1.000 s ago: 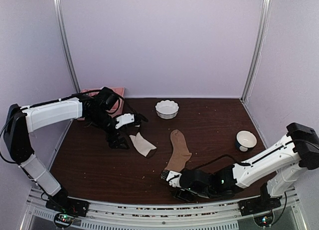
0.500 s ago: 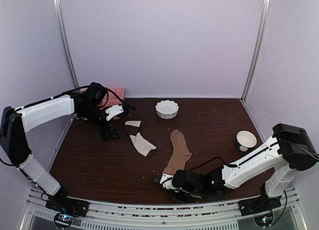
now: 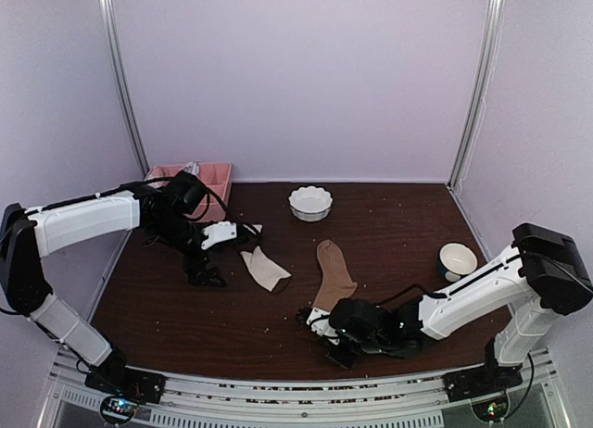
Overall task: Roll the socks
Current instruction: Roll the sock at the center of the board.
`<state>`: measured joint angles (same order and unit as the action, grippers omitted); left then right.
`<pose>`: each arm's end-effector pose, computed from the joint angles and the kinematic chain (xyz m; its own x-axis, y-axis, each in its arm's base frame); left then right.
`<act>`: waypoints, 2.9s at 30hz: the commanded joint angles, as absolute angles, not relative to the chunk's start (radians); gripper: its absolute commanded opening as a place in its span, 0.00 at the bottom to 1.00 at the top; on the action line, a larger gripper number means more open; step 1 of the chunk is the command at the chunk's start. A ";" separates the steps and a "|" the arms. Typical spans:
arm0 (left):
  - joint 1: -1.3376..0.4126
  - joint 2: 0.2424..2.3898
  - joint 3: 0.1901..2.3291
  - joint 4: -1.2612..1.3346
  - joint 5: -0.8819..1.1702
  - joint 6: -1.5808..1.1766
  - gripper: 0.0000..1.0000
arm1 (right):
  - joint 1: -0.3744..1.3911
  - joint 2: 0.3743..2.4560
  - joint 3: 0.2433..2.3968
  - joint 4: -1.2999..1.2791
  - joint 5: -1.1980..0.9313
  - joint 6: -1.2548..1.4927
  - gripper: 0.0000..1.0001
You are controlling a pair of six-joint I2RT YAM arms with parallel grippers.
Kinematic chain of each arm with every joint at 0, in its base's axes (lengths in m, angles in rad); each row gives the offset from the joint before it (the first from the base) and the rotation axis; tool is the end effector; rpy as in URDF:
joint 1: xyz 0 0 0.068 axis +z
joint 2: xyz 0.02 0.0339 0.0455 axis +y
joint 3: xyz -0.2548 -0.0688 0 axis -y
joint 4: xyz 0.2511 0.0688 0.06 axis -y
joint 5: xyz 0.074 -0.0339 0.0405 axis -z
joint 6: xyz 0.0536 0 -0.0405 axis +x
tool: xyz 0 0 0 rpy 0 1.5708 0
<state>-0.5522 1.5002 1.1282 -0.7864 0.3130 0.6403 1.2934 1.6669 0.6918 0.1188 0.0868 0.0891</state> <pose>0.2534 -0.1755 0.2178 -0.2646 0.8306 -0.4899 0.9505 0.3105 0.0132 0.0917 0.3050 0.0967 -0.2899 -0.6945 -0.6585 -0.9204 0.3908 -0.0069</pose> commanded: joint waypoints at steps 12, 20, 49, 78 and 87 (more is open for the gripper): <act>-0.746 1.533 1.031 -0.626 0.550 0.766 0.98 | 1.063 1.617 0.581 0.431 -0.501 0.541 0.00; -0.880 1.670 1.135 -0.590 0.533 0.778 0.80 | 1.035 1.685 0.520 0.618 -0.512 0.697 0.00; -1.031 1.928 1.267 -0.515 0.426 0.805 0.49 | 0.992 1.804 0.385 1.083 -0.493 1.009 0.00; -1.031 1.924 1.249 -0.582 0.454 0.836 0.44 | 0.991 1.759 0.418 0.902 -0.469 0.960 0.00; -1.031 1.932 1.234 -0.494 0.381 0.842 0.48 | 0.991 1.760 0.422 0.936 -0.480 0.993 0.00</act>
